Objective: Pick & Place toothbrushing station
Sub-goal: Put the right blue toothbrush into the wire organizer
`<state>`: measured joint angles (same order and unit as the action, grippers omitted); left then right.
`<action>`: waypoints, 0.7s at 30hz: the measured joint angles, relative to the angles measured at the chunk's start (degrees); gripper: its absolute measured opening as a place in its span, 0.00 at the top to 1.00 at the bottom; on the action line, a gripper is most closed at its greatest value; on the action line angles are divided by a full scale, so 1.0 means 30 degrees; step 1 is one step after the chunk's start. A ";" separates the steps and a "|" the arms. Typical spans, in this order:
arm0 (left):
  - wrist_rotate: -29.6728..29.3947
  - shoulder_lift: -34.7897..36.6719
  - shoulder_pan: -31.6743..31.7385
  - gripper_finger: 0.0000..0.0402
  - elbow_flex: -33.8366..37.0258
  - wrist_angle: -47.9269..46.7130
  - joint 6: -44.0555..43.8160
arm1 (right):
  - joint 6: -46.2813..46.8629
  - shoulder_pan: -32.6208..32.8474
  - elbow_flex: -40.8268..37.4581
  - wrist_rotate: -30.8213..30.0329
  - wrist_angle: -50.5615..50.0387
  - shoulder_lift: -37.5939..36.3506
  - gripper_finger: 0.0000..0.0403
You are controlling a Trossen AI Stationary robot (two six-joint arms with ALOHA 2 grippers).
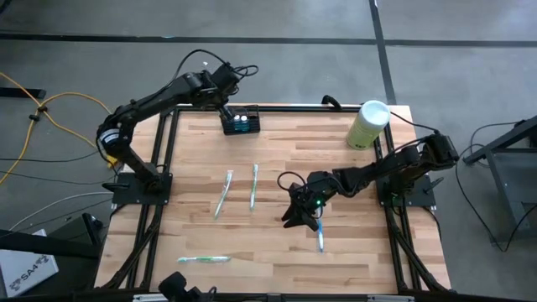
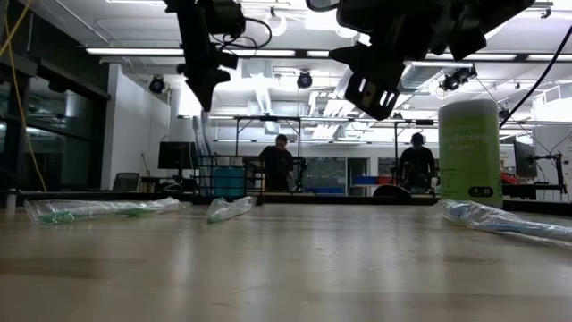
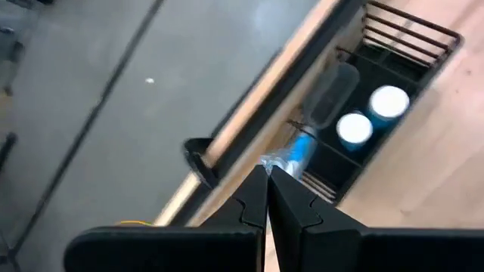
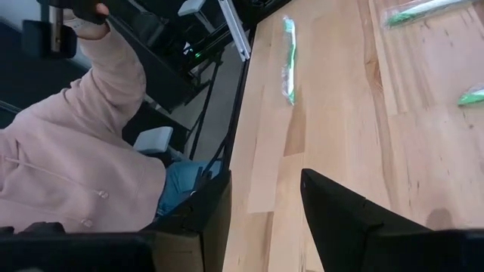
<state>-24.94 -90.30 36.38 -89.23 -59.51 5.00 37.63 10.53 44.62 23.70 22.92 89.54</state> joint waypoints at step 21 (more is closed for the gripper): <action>0.0243 -0.1238 0.0095 1.00 0.0000 -0.0404 -0.0291 | 0.0087 0.0625 0.0000 -0.0429 0.0015 0.0000 0.63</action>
<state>-24.21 -94.01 36.67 -89.23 -60.73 4.13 37.89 12.40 44.62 22.41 22.96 89.54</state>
